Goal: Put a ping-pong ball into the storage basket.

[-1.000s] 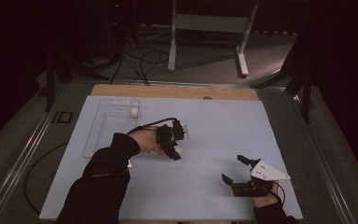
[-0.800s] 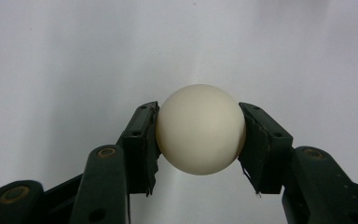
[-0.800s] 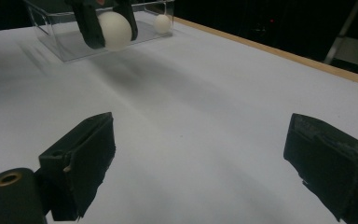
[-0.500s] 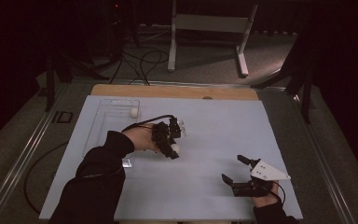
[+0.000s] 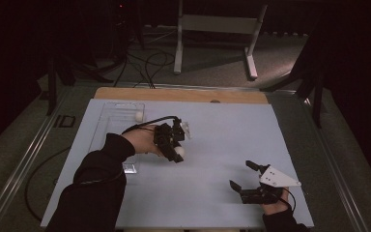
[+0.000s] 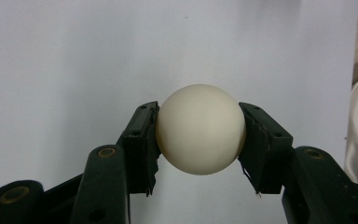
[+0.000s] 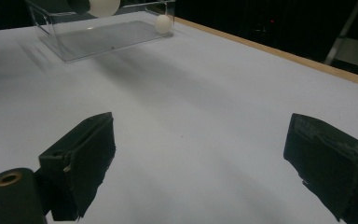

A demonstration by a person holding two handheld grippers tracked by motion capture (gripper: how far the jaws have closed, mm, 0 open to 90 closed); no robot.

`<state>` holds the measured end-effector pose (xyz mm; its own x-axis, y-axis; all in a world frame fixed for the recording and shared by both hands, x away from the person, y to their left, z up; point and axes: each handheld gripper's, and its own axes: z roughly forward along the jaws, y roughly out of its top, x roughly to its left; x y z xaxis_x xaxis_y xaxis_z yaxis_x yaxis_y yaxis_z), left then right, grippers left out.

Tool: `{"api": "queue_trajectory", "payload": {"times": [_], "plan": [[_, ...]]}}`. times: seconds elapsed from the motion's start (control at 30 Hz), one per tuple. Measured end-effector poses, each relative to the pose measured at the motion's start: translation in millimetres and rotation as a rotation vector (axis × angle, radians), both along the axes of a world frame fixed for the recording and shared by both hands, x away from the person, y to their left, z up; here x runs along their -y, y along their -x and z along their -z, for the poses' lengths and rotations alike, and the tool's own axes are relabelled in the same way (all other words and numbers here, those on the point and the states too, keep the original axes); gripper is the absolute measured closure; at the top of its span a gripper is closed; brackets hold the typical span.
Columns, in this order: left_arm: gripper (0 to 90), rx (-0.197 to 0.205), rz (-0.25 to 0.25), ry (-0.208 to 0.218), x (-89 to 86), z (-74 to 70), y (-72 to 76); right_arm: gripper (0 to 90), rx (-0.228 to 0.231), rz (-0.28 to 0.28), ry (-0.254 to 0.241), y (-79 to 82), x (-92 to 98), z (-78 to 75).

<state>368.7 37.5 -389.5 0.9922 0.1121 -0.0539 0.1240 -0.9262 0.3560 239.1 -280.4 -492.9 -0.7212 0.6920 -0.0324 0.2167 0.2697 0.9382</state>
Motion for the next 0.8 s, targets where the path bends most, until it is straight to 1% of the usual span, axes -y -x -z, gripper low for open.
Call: {"api": "queue_trajectory", "payload": {"times": [0.2, 0.33, 0.37, 0.53, 0.57, 0.7, 0.8], "plan": [[51.8, 0.011, -0.002, -0.003, -5.1, -3.9, -0.7, 8.8, 0.000, -0.001, 0.000, 0.0, 0.1, -0.1], [51.9, 0.013, -0.003, 0.007, -10.7, -8.2, -1.0, 8.8, 0.001, -0.001, 0.002, 0.1, 0.1, -0.2], [51.8, 0.019, -0.005, 0.003, -13.1, -9.7, -1.7, 8.8, 0.000, -0.002, 0.002, 0.1, 0.1, -0.3], [51.8, 0.028, -0.028, 0.012, -23.4, -14.8, -3.5, 8.8, 0.001, -0.001, 0.002, -0.1, 0.0, -0.1], [51.8, 0.029, -0.033, 0.018, -26.1, -16.0, -4.1, 8.8, 0.002, -0.002, 0.004, 0.0, 0.0, -0.2], [51.8, 0.033, -0.043, 0.017, -33.9, -18.4, -5.4, 8.8, 0.001, -0.001, 0.002, -0.1, -0.1, -0.1], [51.8, 0.032, -0.053, 0.026, -39.6, -19.7, -6.3, 8.8, 0.002, -0.003, 0.004, -0.1, -0.2, -0.2]]}}
